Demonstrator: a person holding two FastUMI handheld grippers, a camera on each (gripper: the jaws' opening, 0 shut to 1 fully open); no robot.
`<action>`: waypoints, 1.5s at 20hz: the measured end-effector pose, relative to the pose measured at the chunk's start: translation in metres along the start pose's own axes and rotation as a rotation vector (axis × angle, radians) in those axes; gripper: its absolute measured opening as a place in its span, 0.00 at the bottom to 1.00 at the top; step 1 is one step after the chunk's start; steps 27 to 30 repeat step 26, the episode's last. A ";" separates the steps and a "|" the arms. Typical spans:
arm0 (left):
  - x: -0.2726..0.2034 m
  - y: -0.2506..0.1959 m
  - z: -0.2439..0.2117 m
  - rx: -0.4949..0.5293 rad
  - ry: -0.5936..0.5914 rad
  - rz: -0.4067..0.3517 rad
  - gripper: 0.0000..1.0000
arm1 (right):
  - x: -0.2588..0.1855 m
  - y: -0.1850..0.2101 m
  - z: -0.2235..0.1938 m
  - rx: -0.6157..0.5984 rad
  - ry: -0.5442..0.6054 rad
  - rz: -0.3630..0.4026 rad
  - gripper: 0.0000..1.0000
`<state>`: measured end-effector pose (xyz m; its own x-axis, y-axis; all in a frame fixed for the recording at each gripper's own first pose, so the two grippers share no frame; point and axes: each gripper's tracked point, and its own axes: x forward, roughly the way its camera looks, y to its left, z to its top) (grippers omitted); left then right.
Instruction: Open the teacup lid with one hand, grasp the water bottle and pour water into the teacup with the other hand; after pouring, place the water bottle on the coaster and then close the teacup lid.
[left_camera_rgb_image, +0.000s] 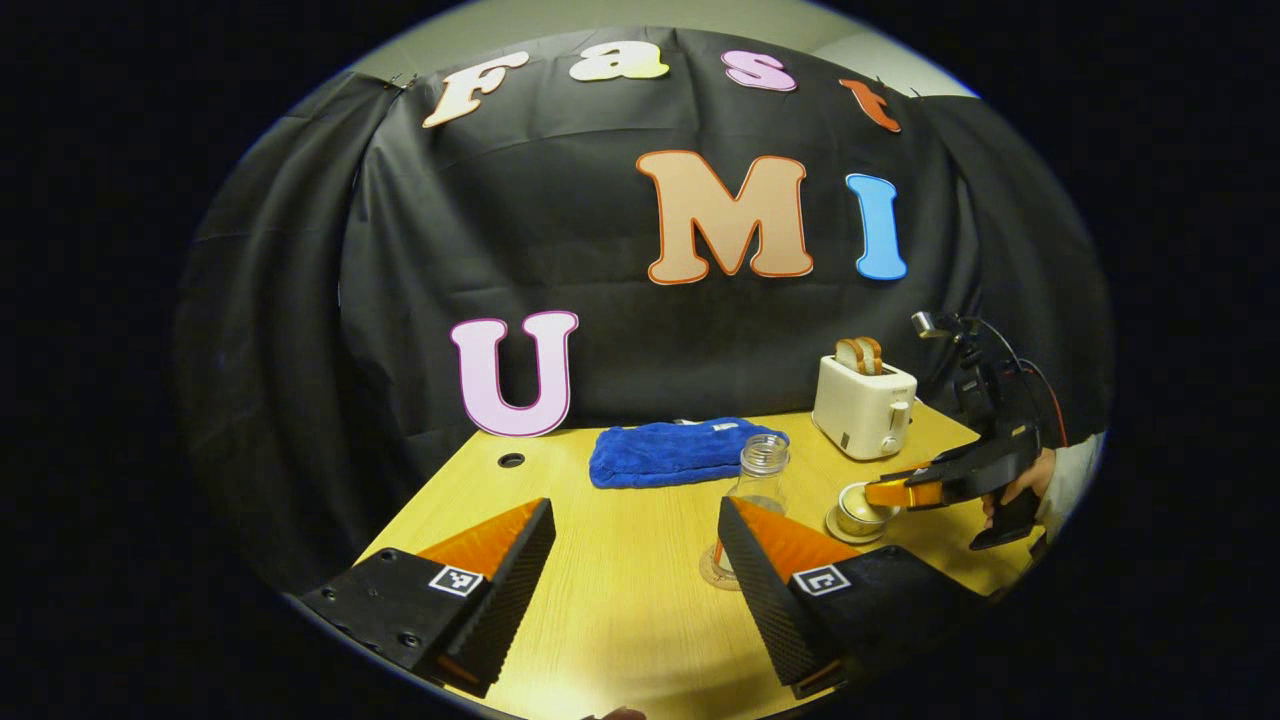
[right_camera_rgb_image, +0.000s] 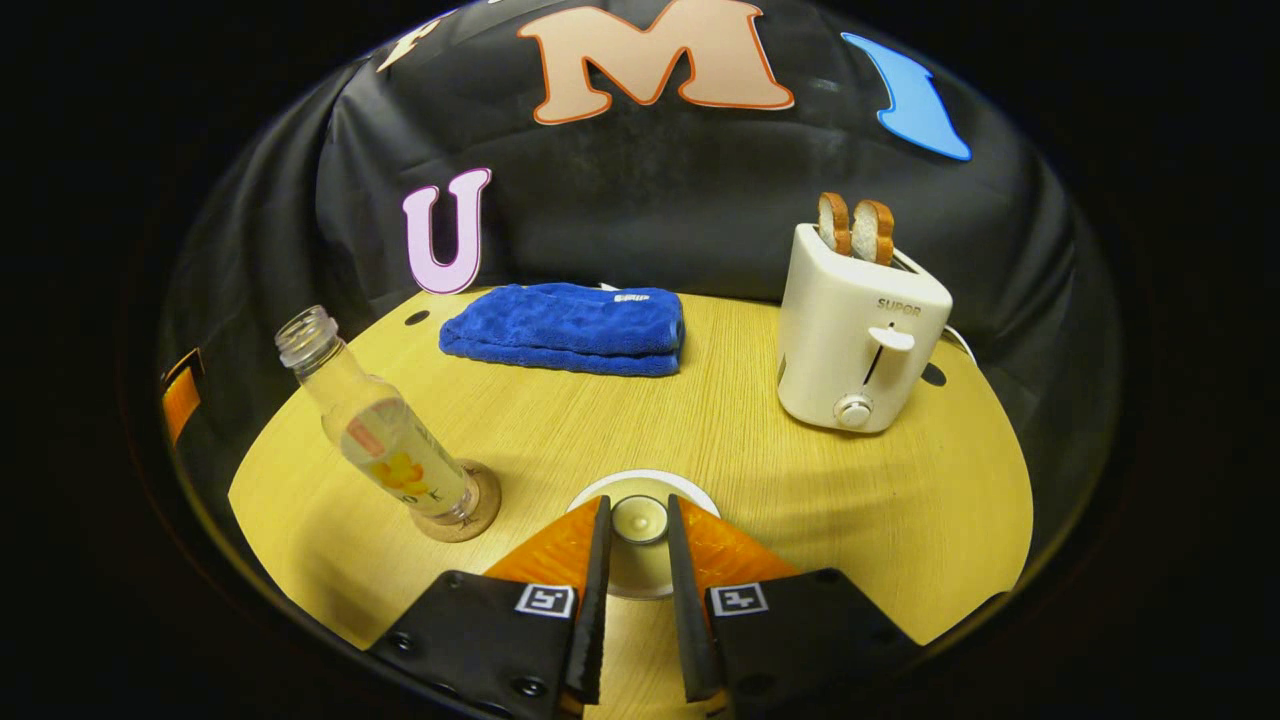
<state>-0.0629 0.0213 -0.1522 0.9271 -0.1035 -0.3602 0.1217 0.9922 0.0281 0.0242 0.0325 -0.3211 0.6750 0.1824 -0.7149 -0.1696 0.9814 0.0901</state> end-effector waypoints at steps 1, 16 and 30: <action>-0.001 0.000 0.002 0.000 -0.002 0.000 0.96 | 0.001 0.000 -0.001 -0.001 -0.003 0.000 0.34; 0.008 -0.024 0.074 -0.026 -0.139 -0.061 0.95 | -0.092 0.015 0.080 0.025 -0.294 0.013 0.96; -0.006 -0.045 0.136 -0.046 -0.305 -0.042 0.95 | -0.222 0.010 0.139 0.062 -0.597 -0.089 0.96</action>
